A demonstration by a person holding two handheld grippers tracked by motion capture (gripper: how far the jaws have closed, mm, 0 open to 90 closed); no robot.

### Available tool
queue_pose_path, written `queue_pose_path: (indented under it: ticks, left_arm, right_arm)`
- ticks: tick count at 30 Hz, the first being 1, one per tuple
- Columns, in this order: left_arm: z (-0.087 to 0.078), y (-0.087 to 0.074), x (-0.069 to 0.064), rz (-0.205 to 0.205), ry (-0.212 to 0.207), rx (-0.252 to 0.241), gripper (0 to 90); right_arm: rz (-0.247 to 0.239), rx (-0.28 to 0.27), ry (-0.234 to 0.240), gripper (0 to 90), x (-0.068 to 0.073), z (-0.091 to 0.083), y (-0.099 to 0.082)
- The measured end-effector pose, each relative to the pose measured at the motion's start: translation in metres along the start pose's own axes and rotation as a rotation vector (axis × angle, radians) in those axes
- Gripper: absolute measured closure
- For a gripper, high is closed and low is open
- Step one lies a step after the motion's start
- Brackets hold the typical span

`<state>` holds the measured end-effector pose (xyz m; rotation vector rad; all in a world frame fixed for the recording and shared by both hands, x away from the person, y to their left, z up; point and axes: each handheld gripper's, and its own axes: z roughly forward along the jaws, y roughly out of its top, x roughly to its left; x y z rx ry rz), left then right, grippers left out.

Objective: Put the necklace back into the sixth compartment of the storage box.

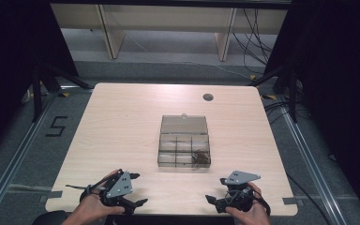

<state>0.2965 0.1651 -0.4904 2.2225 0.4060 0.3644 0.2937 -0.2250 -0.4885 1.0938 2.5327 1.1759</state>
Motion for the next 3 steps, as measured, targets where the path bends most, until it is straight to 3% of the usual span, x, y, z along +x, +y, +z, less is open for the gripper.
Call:
queue_pose_path:
  ticks: [3]
  left_arm:
    - [0.0, -0.0001, 0.0003, 0.003, 0.0, 0.004, 16.3]
  right_arm:
    - [-0.002, -0.006, -0.01, 16.1, -0.0009, -0.0007, -0.0001]
